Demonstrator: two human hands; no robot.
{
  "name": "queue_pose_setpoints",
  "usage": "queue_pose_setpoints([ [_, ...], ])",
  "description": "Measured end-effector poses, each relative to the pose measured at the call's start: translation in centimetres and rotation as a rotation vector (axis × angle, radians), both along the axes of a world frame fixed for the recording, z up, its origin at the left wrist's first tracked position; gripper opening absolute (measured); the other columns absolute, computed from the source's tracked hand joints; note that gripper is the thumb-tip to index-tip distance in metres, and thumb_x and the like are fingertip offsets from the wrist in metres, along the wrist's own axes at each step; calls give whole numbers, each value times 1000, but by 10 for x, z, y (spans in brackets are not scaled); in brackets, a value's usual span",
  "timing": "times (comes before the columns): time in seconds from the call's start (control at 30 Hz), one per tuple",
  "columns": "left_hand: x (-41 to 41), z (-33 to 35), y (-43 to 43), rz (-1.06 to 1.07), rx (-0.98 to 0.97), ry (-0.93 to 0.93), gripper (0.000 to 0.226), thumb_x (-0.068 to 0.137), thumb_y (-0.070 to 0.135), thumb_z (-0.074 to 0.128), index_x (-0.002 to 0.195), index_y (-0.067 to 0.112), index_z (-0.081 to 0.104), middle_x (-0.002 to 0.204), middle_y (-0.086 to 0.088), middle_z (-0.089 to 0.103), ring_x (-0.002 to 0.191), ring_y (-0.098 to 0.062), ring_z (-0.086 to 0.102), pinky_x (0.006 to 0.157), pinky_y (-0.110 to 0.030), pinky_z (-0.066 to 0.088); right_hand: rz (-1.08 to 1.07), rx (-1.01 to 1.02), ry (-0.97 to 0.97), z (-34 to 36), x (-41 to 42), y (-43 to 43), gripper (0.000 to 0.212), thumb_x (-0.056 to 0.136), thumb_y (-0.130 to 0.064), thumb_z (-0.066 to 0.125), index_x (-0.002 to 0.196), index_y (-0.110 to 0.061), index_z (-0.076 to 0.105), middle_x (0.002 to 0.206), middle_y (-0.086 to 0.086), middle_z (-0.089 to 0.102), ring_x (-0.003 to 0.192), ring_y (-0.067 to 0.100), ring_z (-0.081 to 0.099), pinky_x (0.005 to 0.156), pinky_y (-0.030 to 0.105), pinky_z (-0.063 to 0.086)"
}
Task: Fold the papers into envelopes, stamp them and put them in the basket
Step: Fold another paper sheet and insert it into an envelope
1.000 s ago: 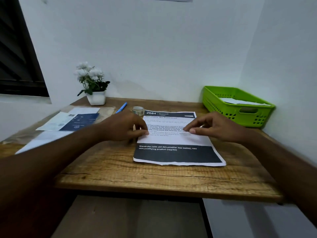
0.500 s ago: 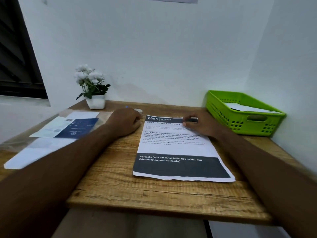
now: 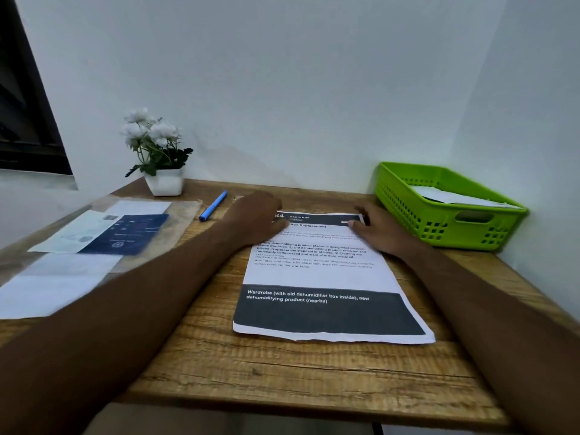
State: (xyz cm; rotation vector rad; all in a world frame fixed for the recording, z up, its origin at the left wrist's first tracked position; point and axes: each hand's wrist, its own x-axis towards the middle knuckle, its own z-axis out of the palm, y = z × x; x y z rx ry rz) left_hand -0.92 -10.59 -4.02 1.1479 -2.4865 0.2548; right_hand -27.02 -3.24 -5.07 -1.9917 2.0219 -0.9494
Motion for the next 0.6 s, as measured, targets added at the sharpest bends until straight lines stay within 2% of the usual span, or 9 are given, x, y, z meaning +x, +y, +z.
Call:
queue_pose_setpoints([
  [0.1,7,-4,-2,-9,48,45,37,91,47,52,106,14,60,109,-6,64,99,-20,54,80,-32,41,-21,23,-57,-1,-5,-2,43,91,-19,65,130,-4,53,130,10,59,119,22,55,86,19,34],
  [0.17,9,-5,-1,-8,74,59,34,91,48,52,102,16,59,105,-4,64,92,-16,52,76,-30,40,-33,7,-82,-1,-6,-2,44,89,-18,68,129,-5,54,129,10,59,118,22,55,87,20,35],
  [0.27,8,-5,2,-6,104,93,37,90,47,54,104,14,61,104,-5,65,95,-19,55,79,-33,44,-24,-8,-117,-1,-6,-2,46,87,-16,71,128,-5,53,131,10,58,121,22,54,92,23,38],
  [0.37,7,-6,5,-8,119,109,35,89,46,55,98,13,61,98,-6,65,93,-21,57,79,-36,46,-17,2,-152,-1,-6,-1,54,86,-19,72,133,-7,49,133,11,56,121,23,54,98,30,42],
  [0.5,8,-7,4,2,141,107,37,89,50,54,99,14,59,98,-5,64,95,-22,56,81,-38,47,3,46,-141,0,-7,3,63,86,-24,72,139,-6,43,139,10,51,125,19,50,89,19,34],
  [0.6,8,-8,2,27,132,81,45,87,57,50,104,16,57,104,-6,64,102,-23,55,86,-43,48,18,59,-166,1,-8,3,63,85,-22,74,138,-7,45,131,9,53,110,12,50,85,18,33],
])
